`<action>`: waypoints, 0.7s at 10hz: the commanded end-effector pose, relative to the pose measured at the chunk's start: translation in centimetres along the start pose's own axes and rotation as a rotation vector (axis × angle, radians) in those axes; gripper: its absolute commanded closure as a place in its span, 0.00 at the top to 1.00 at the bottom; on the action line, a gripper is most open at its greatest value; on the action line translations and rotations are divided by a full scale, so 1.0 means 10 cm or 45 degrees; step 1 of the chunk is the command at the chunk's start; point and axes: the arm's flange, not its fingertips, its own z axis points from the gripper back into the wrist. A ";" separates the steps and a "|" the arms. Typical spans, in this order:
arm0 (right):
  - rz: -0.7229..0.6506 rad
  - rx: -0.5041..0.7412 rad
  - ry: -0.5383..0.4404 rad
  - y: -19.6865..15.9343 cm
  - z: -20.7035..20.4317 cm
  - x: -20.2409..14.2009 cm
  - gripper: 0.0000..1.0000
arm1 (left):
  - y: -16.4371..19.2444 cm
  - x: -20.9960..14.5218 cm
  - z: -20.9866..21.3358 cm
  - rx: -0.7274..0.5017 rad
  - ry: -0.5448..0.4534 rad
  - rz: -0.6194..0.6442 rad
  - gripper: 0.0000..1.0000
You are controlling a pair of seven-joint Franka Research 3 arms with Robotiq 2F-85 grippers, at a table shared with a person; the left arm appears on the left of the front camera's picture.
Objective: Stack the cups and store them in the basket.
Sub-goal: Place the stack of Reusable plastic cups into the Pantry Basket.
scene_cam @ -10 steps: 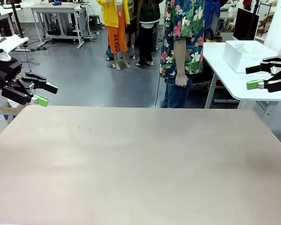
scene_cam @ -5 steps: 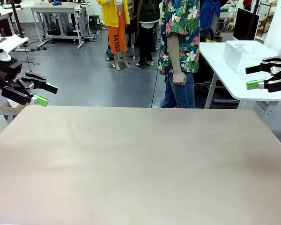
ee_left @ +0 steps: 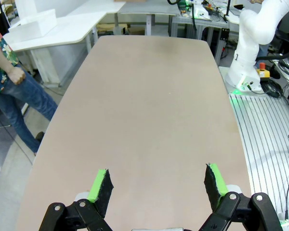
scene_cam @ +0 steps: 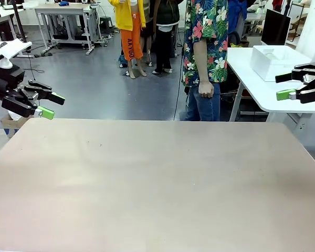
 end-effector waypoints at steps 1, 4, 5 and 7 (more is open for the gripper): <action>-0.030 -0.027 -0.021 -0.02 -0.02 0.05 1.00 | 0.00 0.02 0.00 0.008 -0.001 0.010 1.00; -0.030 -0.027 -0.021 -0.02 -0.02 0.05 1.00 | 0.00 0.02 0.00 0.008 -0.001 0.010 1.00; -0.030 -0.027 -0.021 -0.02 -0.02 0.05 1.00 | 0.00 0.02 0.00 0.008 -0.001 0.010 1.00; -0.030 -0.027 -0.021 -0.02 -0.02 0.05 1.00 | 0.00 0.02 0.00 0.008 -0.001 0.010 1.00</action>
